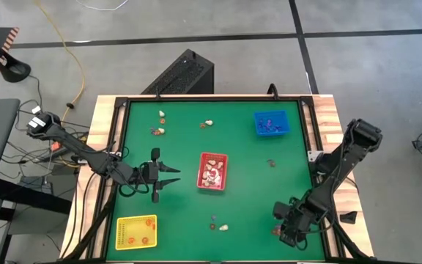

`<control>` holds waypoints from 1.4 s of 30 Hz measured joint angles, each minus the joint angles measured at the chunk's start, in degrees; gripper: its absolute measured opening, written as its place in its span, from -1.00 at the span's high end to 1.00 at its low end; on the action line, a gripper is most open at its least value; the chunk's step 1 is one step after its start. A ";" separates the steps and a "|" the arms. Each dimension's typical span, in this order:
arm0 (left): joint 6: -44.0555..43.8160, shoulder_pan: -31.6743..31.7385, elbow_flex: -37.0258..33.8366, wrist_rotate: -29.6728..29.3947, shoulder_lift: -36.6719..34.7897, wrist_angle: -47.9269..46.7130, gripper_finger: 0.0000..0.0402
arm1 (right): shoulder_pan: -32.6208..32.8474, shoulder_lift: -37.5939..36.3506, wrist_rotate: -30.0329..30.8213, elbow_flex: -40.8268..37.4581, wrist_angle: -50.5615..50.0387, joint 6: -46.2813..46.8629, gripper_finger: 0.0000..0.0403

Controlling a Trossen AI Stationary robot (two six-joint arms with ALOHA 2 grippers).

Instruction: Sort Halloween decoration

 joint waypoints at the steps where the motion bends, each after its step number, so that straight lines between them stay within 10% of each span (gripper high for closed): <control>1: 0.07 0.00 0.00 0.00 0.00 0.00 0.46 | 0.00 0.00 0.00 0.00 -0.79 0.02 -0.04; 28: -0.76 0.00 0.00 0.02 0.00 -0.04 0.46 | 0.35 9.78 1.31 -1.06 3.26 -5.15 0.58; 42: -0.61 0.07 0.00 0.00 0.02 -0.04 0.45 | 0.22 -1.31 11.41 -0.38 -1.99 -9.76 0.88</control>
